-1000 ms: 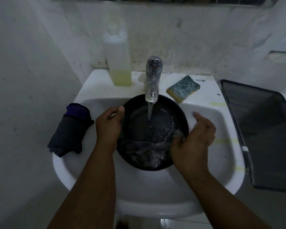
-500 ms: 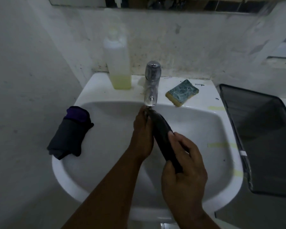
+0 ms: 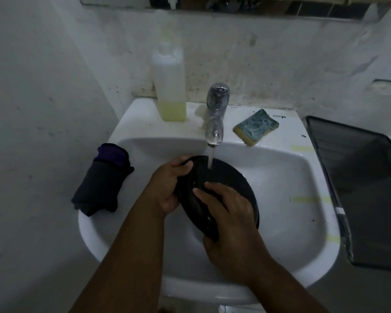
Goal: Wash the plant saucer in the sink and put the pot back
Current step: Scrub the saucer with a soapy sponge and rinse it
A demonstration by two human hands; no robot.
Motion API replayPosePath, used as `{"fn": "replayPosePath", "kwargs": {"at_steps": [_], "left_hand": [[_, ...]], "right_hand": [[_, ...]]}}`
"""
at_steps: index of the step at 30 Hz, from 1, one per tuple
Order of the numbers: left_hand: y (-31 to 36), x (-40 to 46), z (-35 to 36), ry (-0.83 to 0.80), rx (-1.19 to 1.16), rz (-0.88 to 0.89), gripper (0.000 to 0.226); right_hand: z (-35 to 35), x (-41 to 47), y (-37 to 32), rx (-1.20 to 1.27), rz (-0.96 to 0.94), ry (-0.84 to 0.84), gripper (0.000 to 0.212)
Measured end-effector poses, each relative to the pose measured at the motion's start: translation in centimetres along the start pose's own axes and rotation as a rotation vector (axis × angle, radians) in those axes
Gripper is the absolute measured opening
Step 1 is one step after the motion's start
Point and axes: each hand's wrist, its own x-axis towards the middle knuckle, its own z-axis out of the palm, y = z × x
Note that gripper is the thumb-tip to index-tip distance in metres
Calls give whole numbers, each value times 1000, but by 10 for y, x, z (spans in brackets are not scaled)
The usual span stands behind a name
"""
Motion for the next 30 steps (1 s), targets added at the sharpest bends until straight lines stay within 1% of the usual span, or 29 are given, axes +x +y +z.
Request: {"fn": "replayPosePath", "kwargs": {"at_steps": [2,3,4,6,9,10,12,13,14,15,16,17,18,19,20,22,23,24,25,26,27,28,30], "left_hand": [[0,1,-1,-21,31,-14,25],[0,2,-2,-26,34,-23,27],[-1,4,-2,-26,39,-26,29],[-1,5,-5,-22,19,-36,31],[2,5,-8,-39,-27,-47,35],[3,5,-9,-33,-32,-45,36],[2,7,-11,50,13,-18,37],[0,9,-12,123,113,35,36],[-2,11,-10,209,287,108,35],[-6,12,-8,278,520,195,32],[-10,10,-2,303,776,268,28],[-16,10,6,296,1030,304,28],[-23,10,14,274,1244,321,40],[-31,10,23,234,1393,352,54],[-38,10,33,173,1495,407,63],[-45,14,41,61,1578,537,67],[-42,16,41,66,1567,570,62],[-39,20,39,112,1535,548,57],[-36,23,37,170,1511,487,56],[-33,25,36,206,1503,416,61],[-33,25,36,203,1513,382,67],[-35,24,37,177,1534,399,70],[-35,22,35,140,1545,477,68]], "right_hand": [[-5,3,5,-29,56,-175,95],[-7,5,8,-19,88,-220,92],[-8,7,12,-2,128,-219,86],[-10,13,17,15,283,-149,75],[-12,25,20,36,562,34,55],[-12,28,21,99,642,70,53],[-12,34,22,215,746,100,61],[-12,35,23,233,770,104,66],[-11,36,24,243,785,114,70],[-11,37,26,252,791,132,72],[-11,39,27,260,793,155,72],[-11,40,28,262,796,175,70],[-11,41,28,262,801,187,66],[-11,42,28,258,807,191,62],[-11,42,28,259,809,196,57],[-10,42,27,284,806,226,47],[-9,43,27,299,803,245,44],[-8,44,27,302,789,260,41],[-7,44,26,294,768,266,38],[-7,45,25,286,749,272,36],[-8,45,24,283,739,285,35],[-9,46,23,286,736,303,34],[-11,47,23,308,729,332,33]]}}
